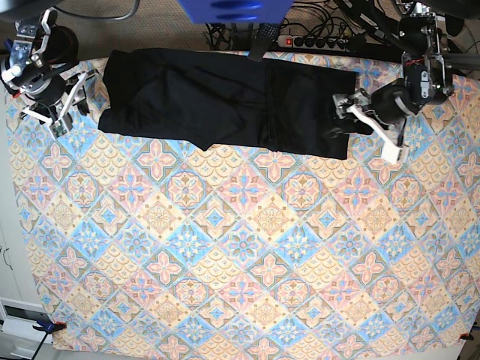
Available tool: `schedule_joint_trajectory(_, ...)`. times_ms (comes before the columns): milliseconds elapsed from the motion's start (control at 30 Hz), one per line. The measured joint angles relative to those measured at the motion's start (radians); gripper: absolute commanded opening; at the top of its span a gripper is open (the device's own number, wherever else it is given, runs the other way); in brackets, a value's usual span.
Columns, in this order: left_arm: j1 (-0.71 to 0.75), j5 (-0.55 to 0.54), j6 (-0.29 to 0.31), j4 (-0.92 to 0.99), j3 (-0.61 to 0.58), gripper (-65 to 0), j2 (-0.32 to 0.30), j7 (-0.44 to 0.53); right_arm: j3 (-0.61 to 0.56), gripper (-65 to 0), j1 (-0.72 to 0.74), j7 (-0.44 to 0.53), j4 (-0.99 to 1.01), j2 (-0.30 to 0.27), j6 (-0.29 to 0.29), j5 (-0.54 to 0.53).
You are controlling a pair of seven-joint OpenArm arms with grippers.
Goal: Fold the T-shirt properly
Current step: 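Fold the strip's end with the left gripper inward toward the right gripper, then grasp the strip's other end with the right gripper and lift it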
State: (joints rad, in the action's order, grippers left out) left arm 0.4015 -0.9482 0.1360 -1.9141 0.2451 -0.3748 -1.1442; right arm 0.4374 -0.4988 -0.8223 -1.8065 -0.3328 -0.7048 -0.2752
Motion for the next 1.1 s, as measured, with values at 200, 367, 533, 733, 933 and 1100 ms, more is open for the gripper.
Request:
schedule_joint_trajectory(200, -0.002, -0.002, 0.0, 0.036, 0.0, -0.8, -0.008, 0.0, 0.067, -24.6, 0.005, -0.144, 0.006, -0.008, 0.016, -0.151)
schedule_joint_trajectory(367, -0.003, 0.001, 0.0, 0.037, 0.0, -0.8, -0.01, 0.0, 0.055, -21.7, 0.003, -0.171, 0.006, -0.003, 0.006, -0.232)
schedule_joint_trajectory(533, -0.003, -0.002, 0.0, 0.037, -0.001, -0.8, -0.008, -0.002, 0.055, -21.6, 0.003, -0.224, 0.061, -0.005, 0.009, -0.319)
schedule_joint_trajectory(733, -0.002, 0.001, 0.0, 0.037, -0.001, -0.8, -0.008, -0.001, 0.055, -21.5, 0.001, -0.26, 0.11, -0.003, 0.01, -0.377)
schedule_joint_trajectory(933, -0.003, 0.005, 0.0, 0.037, -0.022, -0.8, -0.011, 0.0, 0.014, -21.5, 0.008, -0.275, 0.111, -0.004, 0.009, -0.468)
schedule_joint_trajectory(1100, -0.005, 0.001, 0.002, 0.037, -0.038, -0.8, -0.009, 0.0, -0.059, -21.5, 0.084, -0.278, 0.112, -0.004, 0.01, -0.467)
